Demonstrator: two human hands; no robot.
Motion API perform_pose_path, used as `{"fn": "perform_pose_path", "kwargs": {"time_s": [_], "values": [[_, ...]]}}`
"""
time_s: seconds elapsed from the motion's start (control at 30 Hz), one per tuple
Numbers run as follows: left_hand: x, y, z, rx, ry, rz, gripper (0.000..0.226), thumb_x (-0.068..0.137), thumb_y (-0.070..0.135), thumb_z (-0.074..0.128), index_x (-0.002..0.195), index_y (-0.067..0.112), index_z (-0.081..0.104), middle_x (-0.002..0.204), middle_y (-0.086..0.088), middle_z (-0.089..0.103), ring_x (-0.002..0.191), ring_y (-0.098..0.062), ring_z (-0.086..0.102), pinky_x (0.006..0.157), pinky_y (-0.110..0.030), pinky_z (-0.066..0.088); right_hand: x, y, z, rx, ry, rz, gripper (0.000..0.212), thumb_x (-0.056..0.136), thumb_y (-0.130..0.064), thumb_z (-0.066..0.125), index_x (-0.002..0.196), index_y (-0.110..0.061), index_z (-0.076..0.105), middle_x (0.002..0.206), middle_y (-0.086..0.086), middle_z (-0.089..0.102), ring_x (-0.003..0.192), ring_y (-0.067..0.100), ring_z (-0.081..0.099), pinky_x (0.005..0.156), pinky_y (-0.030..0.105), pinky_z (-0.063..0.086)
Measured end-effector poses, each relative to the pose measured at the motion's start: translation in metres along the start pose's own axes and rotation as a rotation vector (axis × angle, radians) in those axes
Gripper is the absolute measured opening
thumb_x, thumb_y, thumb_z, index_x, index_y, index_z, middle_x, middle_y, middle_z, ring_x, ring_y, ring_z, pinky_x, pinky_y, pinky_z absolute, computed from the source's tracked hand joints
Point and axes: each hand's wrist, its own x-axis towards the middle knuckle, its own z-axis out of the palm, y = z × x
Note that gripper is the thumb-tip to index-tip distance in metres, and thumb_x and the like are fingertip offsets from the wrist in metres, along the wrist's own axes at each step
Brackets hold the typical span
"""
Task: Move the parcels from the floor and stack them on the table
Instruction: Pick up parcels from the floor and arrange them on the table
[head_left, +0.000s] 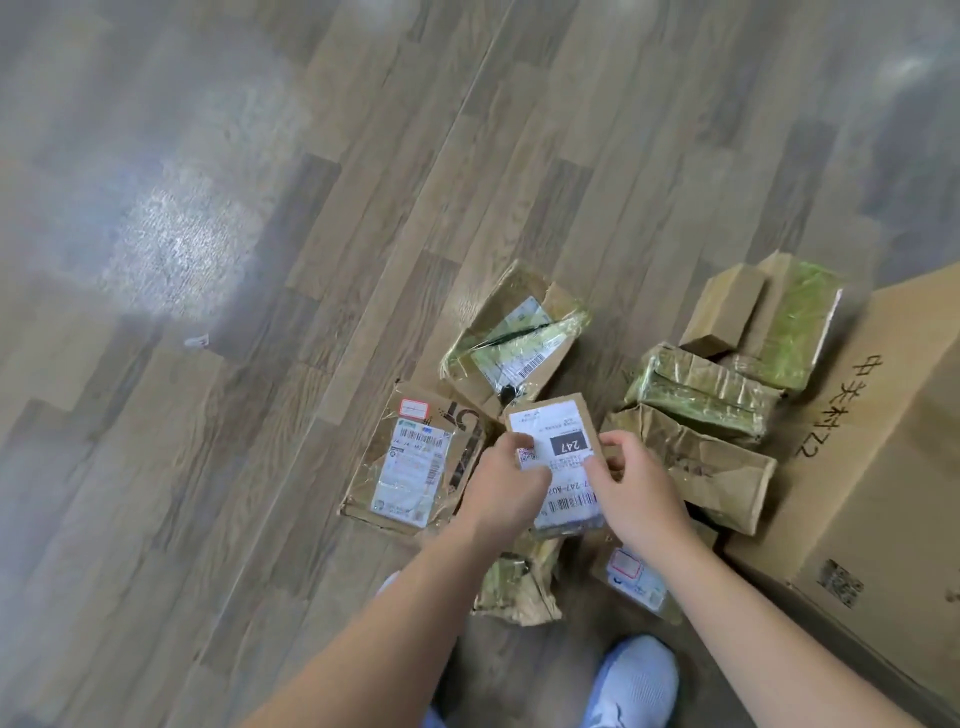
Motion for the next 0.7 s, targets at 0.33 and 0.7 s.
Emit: {"fn": "perform_pose_path", "kwargs": {"time_s": [0.33,0.7], "values": [[0.039,0.011,0.018,0.243,-0.002,0.097,0.037,0.089,0.014,0.046,0.125,0.01,0.055,0.116,-0.006,0.063,0.091,-0.017,0.06,0.073,-0.024,0.044,0.024,0.008,0.002,-0.176,-0.156,0.004,0.047,0.1,-0.037,0.039,0.144,-0.021,0.039,0.143,0.002,0.046,0.125,0.022,0.048,0.097,0.035,0.041],[0.147,0.031,-0.066,0.392,0.172,0.114,0.036,0.083,0.015,0.046,0.119,0.016,0.051,0.109,-0.005,0.061,0.093,-0.021,0.061,0.077,-0.033,0.052,0.113,-0.021,0.055,0.268,-0.198,-0.006,0.071,0.075,-0.053,0.05,0.142,-0.03,0.043,0.14,-0.009,0.052,0.102,0.014,0.065,0.09,0.046,0.054]]}}
